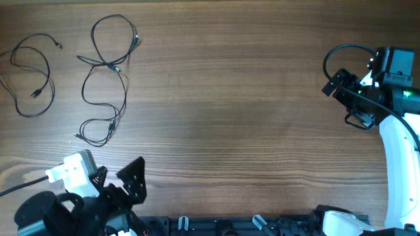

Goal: Untangle cables

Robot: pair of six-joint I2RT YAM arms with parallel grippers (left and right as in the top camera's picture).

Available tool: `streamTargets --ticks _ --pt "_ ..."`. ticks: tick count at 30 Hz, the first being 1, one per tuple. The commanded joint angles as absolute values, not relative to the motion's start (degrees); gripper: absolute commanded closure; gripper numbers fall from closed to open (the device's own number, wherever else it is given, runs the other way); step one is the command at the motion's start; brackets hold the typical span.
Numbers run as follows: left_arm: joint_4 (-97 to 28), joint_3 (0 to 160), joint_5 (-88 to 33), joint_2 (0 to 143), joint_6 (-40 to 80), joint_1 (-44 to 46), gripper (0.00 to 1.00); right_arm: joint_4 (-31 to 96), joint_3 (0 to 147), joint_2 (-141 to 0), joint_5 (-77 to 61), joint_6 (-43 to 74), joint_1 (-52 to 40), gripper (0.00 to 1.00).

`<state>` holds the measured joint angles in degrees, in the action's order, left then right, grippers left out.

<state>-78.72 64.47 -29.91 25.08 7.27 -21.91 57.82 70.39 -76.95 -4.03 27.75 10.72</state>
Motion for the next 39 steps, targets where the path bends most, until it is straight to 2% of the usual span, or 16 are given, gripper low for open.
streamTargets --ticks 1,19,25,29,39 --pt "-79.0 64.5 -30.4 21.5 6.2 -17.6 0.00 57.7 70.9 -75.9 -4.5 27.1 10.9 0.00" --pt "-79.7 64.5 -30.4 0.7 6.2 -13.0 0.00 57.7 70.9 -76.0 -4.5 27.1 10.9 0.00" --pt "-86.5 65.0 -30.7 0.3 6.7 -12.1 0.00 57.7 70.9 -76.0 -4.5 27.2 10.9 0.00" --pt "-84.2 65.1 -32.5 0.3 17.2 -12.1 0.00 57.7 70.9 -76.0 -4.5 27.2 10.9 0.00" --pt "-81.3 65.1 -32.3 0.3 17.2 -12.1 0.00 57.7 70.9 -76.0 -4.5 27.2 10.9 0.00"
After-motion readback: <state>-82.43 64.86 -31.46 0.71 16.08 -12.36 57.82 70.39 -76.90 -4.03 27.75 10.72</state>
